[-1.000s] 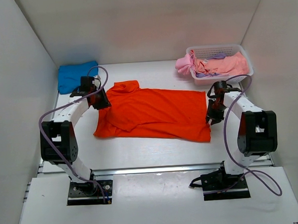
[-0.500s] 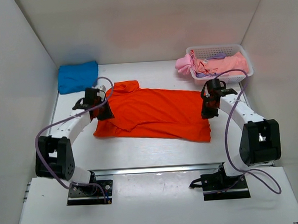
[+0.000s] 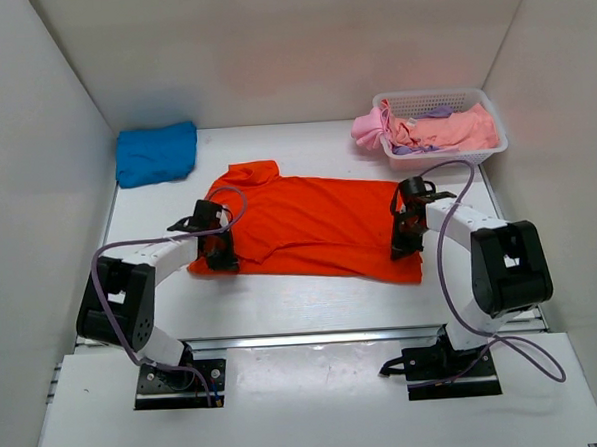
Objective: Fold and stack the t-shirts
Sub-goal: Fold the flattened tshirt in 1/3 of the way, then grap the side of the flattened tshirt furthest away from the robot with both arms, then fold the other side of the tshirt into a rectangle
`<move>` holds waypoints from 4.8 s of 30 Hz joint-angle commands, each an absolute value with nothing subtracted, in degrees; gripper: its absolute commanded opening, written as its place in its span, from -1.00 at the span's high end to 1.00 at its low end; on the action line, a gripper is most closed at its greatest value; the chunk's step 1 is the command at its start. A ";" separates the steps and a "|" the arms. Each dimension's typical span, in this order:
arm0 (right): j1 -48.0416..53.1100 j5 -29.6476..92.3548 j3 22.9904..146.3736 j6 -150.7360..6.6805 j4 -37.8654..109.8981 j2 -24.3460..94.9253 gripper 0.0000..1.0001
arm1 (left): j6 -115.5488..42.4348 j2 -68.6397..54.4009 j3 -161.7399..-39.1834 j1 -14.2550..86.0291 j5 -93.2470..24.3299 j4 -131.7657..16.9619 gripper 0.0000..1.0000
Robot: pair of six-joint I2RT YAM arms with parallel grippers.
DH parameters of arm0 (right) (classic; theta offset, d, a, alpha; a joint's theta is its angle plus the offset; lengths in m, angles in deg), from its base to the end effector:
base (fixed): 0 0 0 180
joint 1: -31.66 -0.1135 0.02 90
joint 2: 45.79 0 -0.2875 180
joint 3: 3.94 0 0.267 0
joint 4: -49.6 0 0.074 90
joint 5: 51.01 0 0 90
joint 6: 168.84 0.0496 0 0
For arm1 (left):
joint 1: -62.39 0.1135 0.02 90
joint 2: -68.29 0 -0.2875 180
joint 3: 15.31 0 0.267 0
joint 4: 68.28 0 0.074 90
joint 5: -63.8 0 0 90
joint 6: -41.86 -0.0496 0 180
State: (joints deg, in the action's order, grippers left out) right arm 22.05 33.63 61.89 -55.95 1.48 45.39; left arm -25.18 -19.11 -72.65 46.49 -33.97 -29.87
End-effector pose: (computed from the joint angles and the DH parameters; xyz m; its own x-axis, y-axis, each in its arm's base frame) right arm 0.2973 0.0550 0.1683 -0.9456 0.2327 -0.2273 0.1904 0.9625 0.1932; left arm 0.2706 -0.0840 0.1524 -0.9483 -0.1318 -0.2889 -0.0551 0.9643 -0.2590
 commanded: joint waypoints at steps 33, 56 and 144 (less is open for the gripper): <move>24.19 31.96 68.96 -63.99 -12.61 39.81 0.61 | -30.11 -4.56 -84.97 48.24 -40.27 -13.53 0.53; 27.18 36.62 80.58 -64.69 -0.57 49.29 0.30 | -35.22 -65.46 -146.40 54.04 -28.57 -20.50 -0.11; 35.62 36.27 55.89 -65.31 10.25 26.89 0.99 | -32.84 12.38 -77.34 52.81 -42.63 -10.56 1.00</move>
